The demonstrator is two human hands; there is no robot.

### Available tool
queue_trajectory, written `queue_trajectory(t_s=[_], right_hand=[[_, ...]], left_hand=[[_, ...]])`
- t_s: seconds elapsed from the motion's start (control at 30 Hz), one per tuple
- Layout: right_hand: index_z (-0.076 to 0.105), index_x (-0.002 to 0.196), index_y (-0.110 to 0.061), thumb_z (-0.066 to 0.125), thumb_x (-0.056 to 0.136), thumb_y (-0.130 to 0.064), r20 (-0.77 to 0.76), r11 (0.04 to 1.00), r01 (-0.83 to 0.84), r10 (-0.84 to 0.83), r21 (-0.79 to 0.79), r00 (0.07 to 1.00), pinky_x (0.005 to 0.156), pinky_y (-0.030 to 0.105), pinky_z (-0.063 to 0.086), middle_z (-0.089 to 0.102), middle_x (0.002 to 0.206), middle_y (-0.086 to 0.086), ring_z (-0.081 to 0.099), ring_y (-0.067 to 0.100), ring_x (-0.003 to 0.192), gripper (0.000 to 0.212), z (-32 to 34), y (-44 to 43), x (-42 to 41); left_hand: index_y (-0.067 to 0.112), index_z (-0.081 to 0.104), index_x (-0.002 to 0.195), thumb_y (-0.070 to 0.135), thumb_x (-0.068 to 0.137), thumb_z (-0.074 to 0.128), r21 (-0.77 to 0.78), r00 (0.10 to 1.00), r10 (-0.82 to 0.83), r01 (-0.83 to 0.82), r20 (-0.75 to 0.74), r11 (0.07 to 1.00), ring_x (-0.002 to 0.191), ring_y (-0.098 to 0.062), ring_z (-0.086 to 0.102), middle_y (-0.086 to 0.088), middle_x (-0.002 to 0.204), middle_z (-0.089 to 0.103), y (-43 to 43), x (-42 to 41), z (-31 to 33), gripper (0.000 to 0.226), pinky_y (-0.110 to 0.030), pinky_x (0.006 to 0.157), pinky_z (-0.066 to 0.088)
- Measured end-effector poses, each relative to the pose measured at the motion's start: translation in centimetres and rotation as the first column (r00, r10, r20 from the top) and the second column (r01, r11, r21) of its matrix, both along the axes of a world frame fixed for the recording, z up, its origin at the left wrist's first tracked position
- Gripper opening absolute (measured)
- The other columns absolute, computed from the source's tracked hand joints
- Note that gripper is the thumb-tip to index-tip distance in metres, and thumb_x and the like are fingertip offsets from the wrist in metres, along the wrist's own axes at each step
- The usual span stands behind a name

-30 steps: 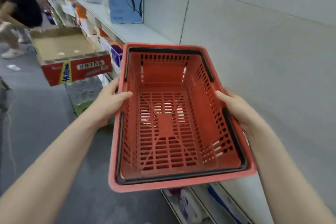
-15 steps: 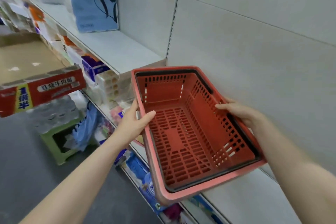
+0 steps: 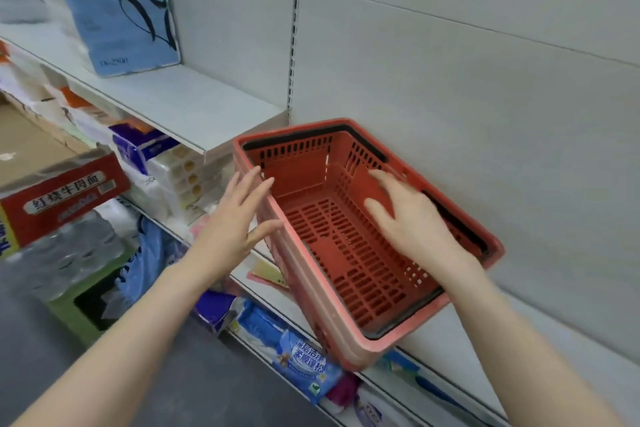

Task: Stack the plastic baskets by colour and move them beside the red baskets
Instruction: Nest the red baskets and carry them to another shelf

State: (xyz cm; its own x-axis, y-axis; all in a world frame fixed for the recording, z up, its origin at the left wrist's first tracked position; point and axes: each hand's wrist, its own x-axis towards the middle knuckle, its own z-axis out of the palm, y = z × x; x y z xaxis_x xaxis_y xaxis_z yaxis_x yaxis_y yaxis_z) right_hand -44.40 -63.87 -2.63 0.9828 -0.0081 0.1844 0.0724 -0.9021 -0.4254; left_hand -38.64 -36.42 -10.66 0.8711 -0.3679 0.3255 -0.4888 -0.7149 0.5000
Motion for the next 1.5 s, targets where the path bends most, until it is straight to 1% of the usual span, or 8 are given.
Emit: queue_trajectory(t_s=[0.13,0.23,0.47,0.63,0.8,1.13,1.3,1.5], right_hand=[[0.028,0.15,-0.037,0.045,0.083,-0.073,-0.237,0.996,-0.087,0.087,0.008,0.968,0.109,0.038,0.039,0.048,0.148,-0.006,0.048,0.017,0.134,0.078,0.2,7.5,-5.9],[0.021,0.148,-0.042,0.065,0.074,-0.064,-0.342,0.99,-0.054,0.005,-0.134,0.94,0.096,0.041,0.047,0.06,0.134,0.001,0.057,0.026,0.121,0.089,-0.6,9.5,-7.0],[0.036,0.139,-0.048,0.062,0.089,-0.036,-0.151,0.929,0.135,-0.197,-0.344,0.969,0.088,0.04,0.05,0.067,0.124,-0.006,0.062,0.029,0.112,0.058,-1.8,8.6,-7.4],[0.05,0.133,-0.036,0.06,0.09,-0.026,0.103,0.843,0.285,-0.268,-0.456,0.958,0.067,0.038,0.05,0.068,0.098,0.0,0.068,0.03,0.086,0.046,-4.6,5.6,-5.0],[0.065,0.112,-0.022,0.074,0.079,-0.04,0.239,0.764,0.382,-0.299,-0.52,0.924,0.062,0.037,0.049,0.069,0.085,0.005,0.067,0.031,0.072,0.038,-6.4,3.3,-3.2],[0.062,0.122,-0.012,0.067,0.085,-0.03,0.286,0.771,0.391,-0.279,-0.503,0.917,0.079,0.043,0.05,0.066,0.1,0.013,0.063,0.034,0.089,0.041,-7.2,1.9,-4.4],[0.056,0.131,-0.011,0.058,0.091,-0.021,0.316,0.769,0.458,-0.343,-0.446,0.885,0.098,0.047,0.044,0.059,0.127,0.017,0.057,0.037,0.112,0.041,-7.6,-0.1,-10.5],[0.061,0.126,-0.007,0.05,0.091,-0.022,0.332,0.71,0.593,-0.494,-0.38,0.803,0.098,0.047,0.046,0.06,0.124,0.02,0.059,0.039,0.111,0.039,-9.8,-5.0,-22.4]], left_hand=[[0.025,0.052,0.128,0.076,0.08,0.035,0.207,0.979,-0.155,0.127,0.13,0.97,0.149,-0.027,0.013,-0.004,0.151,0.041,1.5,3.2,0.6,0.072,-0.048,0.119,0.02],[0.022,0.059,0.113,0.072,0.079,0.044,0.248,0.954,-0.22,0.167,0.203,0.954,0.142,-0.032,0.03,-0.007,0.128,0.056,2.0,4.3,0.6,0.063,-0.05,0.117,0.025],[0.017,0.063,0.108,0.049,0.082,0.062,0.184,0.911,-0.227,0.171,0.346,0.968,0.105,-0.028,0.049,-0.007,0.106,0.055,1.3,4.5,0.2,0.041,-0.038,0.095,0.042],[0.015,0.066,0.106,0.03,0.083,0.067,0.143,0.911,-0.158,0.111,0.382,0.983,0.104,-0.039,0.052,-0.017,0.101,0.059,-0.7,5.5,-0.1,0.027,-0.053,0.101,0.038],[0.015,0.063,0.108,0.028,0.087,0.064,0.186,0.926,-0.135,0.072,0.354,0.98,0.109,-0.041,0.048,-0.019,0.103,0.06,-2.0,7.4,-0.1,0.025,-0.053,0.101,0.034],[0.013,0.061,0.117,0.019,0.085,0.065,0.22,0.921,-0.182,0.11,0.343,0.969,0.118,-0.045,0.045,-0.02,0.113,0.061,-2.2,7.4,0.1,0.032,-0.059,0.105,0.03],[0.01,0.056,0.124,0.006,0.083,0.06,0.145,0.887,-0.279,0.242,0.368,0.959,0.129,-0.041,0.041,-0.016,0.123,0.058,-4.3,2.9,0.3,0.041,-0.055,0.113,0.023],[0.006,0.063,0.116,0.001,0.083,0.06,0.053,0.79,-0.484,0.503,0.377,0.862,0.115,-0.038,0.049,-0.016,0.114,0.061,-12.8,-7.3,-0.5,0.033,-0.04,0.108,0.034]])
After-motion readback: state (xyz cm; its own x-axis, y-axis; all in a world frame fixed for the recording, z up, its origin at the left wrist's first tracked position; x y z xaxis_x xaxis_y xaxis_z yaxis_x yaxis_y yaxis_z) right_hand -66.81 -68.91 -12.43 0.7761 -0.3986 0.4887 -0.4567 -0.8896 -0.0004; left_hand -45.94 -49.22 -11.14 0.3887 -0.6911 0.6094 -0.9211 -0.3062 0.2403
